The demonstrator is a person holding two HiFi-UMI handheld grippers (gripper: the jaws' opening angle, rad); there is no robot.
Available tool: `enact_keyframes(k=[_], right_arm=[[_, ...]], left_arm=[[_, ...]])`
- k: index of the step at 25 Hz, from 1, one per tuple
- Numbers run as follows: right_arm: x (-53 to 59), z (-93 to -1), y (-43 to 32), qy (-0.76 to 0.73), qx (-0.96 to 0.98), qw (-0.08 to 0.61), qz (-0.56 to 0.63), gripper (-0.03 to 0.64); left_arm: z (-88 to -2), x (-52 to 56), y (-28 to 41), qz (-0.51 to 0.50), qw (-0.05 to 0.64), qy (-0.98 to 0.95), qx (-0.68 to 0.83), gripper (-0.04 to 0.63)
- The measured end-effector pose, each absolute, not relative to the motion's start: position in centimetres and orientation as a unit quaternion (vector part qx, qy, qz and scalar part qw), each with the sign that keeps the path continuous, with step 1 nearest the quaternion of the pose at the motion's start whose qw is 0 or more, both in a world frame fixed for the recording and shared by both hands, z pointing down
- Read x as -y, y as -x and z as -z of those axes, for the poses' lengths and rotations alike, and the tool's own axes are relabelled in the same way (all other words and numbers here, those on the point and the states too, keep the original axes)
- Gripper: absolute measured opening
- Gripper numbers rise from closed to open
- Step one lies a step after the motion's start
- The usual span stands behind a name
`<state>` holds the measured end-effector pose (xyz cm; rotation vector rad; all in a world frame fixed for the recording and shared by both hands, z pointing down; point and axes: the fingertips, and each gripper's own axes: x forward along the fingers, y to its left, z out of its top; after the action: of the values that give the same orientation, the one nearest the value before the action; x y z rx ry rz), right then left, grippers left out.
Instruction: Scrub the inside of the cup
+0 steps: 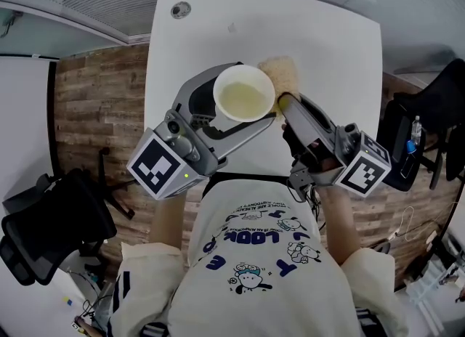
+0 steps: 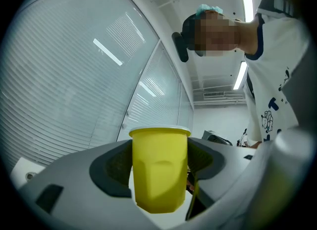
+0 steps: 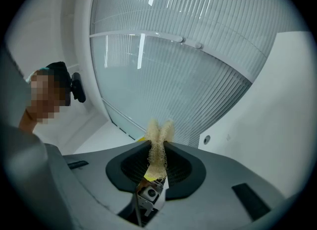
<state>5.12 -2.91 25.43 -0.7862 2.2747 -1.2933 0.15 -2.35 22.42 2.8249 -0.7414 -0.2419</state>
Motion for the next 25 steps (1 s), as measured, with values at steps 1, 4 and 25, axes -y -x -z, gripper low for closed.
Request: enact_keyframes(k=[1, 4, 25], right_arm=[[2.9, -25.5, -5.1, 0.282, -0.815, 0.201, 0.464, 0.074], [2.7, -25.9, -4.7, 0.285, -0.818, 0.188, 0.462, 0.074], [1.4, -28.1, -2.3, 0.285, -0.834, 0.117, 0.458, 0.074]], left_arm=[[-22.4, 2.4, -0.1, 0.083, 0.105, -0.959, 0.252, 0.350], [-22.0, 2.5, 0.0, 0.093, 0.100, -0.958, 0.254, 0.350], [-21.2, 3.3, 0.0, 0.094, 0.083, -0.957, 0.260, 0.350]])
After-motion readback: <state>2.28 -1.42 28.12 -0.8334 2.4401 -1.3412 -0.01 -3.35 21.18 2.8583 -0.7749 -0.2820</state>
